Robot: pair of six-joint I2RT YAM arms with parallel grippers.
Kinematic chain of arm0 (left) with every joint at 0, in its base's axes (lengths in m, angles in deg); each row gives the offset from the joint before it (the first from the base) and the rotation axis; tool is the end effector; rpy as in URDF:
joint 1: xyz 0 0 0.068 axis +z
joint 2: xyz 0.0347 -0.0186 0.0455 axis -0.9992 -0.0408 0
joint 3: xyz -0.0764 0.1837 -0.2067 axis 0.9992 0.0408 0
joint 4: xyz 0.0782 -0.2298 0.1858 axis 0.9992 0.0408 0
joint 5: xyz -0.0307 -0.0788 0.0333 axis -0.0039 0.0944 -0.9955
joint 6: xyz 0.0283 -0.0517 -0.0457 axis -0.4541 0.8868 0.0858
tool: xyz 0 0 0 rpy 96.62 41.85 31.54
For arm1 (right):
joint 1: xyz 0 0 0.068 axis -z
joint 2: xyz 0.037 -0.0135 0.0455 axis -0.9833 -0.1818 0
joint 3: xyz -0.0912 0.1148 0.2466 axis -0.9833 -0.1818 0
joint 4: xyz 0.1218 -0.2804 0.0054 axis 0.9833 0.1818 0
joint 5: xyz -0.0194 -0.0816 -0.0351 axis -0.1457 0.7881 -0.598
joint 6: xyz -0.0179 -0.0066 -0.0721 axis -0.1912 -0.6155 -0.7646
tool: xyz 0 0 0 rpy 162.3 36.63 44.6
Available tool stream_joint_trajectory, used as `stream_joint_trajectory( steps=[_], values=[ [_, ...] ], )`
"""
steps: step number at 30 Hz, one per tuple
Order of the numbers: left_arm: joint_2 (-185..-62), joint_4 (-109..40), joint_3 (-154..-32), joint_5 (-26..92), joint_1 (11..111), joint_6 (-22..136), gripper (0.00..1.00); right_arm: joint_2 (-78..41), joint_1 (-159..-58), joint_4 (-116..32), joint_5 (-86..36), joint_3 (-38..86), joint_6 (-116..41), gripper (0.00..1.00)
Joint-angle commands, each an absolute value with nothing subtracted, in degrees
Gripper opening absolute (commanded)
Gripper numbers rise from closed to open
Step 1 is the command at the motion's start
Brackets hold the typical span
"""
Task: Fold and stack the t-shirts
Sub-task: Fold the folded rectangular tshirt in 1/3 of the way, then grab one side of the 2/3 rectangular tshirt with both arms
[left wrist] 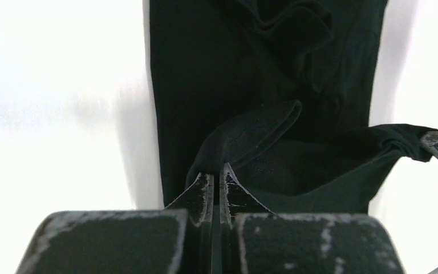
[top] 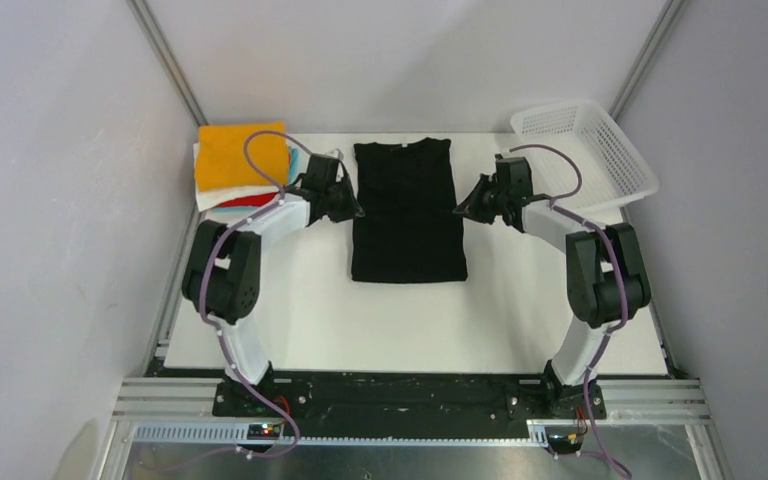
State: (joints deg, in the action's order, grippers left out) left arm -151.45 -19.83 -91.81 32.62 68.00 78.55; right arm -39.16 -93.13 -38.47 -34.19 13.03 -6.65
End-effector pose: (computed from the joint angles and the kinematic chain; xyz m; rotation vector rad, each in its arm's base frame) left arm 0.4292 -0.1626 0.1807 -0.2105 2.4254 -0.5951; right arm 0.4296 0.1225 0.1723 0.3352 2.3546 0.7821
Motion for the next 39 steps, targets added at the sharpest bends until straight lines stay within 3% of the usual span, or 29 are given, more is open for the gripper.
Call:
stream_joint_trajectory(
  steps=[1, 3, 4, 5, 6, 7, 8, 9, 10, 12, 14, 20, 25, 31, 36, 39],
  values=[
    [-156.6, -21.1, -96.6, 36.5, 69.3, 76.3, 0.0, -43.7, -91.6, -45.6, -37.5, 16.2, -5.8, 0.0],
    [-158.4, -20.8, -98.2, 36.5, 69.3, 76.3, 0.03, -45.4, -91.5, -46.2, -37.4, 17.1, -5.4, 0.01],
    [-159.1, -20.6, -98.7, 36.4, 69.6, 76.3, 0.07, -46.4, -91.4, -46.1, -36.9, 17.9, -5.3, 0.07],
    [-159.3, -20.3, -99.5, 36.0, 69.9, 76.3, 0.25, -46.9, -91.3, -45.9, -36.7, 18.3, -5.4, 0.13],
    [-159.4, -20.1, -100.4, 35.9, 70.3, 76.3, 0.49, -47.7, -91.1, -45.4, -36.7, 19.3, -5.4, 0.3],
    [-159.2, -19.7, -100.8, 35.4, 70.5, 76.2, 0.6, -47.9, -90.9, -45.3, -36.9, 19.8, -5.5, 0.39],
    [-158.4, -19.5, -101.4, 35.1, 70.9, 76.0, 0.89, -47.9, -90.6, -44.7, -36.6, 20.4, -5.6, 0.56],
    [-157.9, -19.0, -101.7, 34.4, 71.2, 75.6, 0.94, -47.6, -90.4, -44.4, -36.1, 20.7, -5.7, 0.61],
    [-156.3, -18.8, -102.1, 34.1, 71.2, 75.4, 0.98, -46.7, -90.4, -43.4, -34.7, 20.7, -5.9, 0.75],
    [-153.5, -18.4, -101.5, 32.8, 71.3, 74.9, 0.99, -44.7, -90.5, -39.6, -31.8, 20.8, -6.8, 0.94],
    [-150.3, -18.3, -99.2, 31.9, 71.2, 75.2, 1.0, -42.1, -91.2, -36.4, -29.4, 20.3, -8.5, 0.99],
    [-140.0, -18.4, -85.6, 32.9, 70.5, 78.0, 1.0, -33.7, -94.5, -31.8, -26.2, 12.4, -11.4, 0.99],
    [-132.7, -18.4, -74.1, 33.2, 68.0, 80.7, 1.0, -24.4, -94.9, -32.4, -29.4, -1.1, -9.2, 1.0],
    [-131.7, -22.3, -64.4, 34.0, 65.4, 85.4, 0.99, -20.6, -95.3, -33.8, -32.2, -8.8, -8.4, 0.99],
    [-135.6, -28.6, -61.9, 36.0, 65.3, 88.5, 0.81, -22.3, -95.8, -35.3, -33.7, -9.7, -7.4, 0.91],
    [-138.7, -29.3, -62.3, 37.3, 65.3, 88.9, 0.64, -23.7, -96.0, -36.0, -34.1, -9.7, -6.8, 0.85]
  ],
)
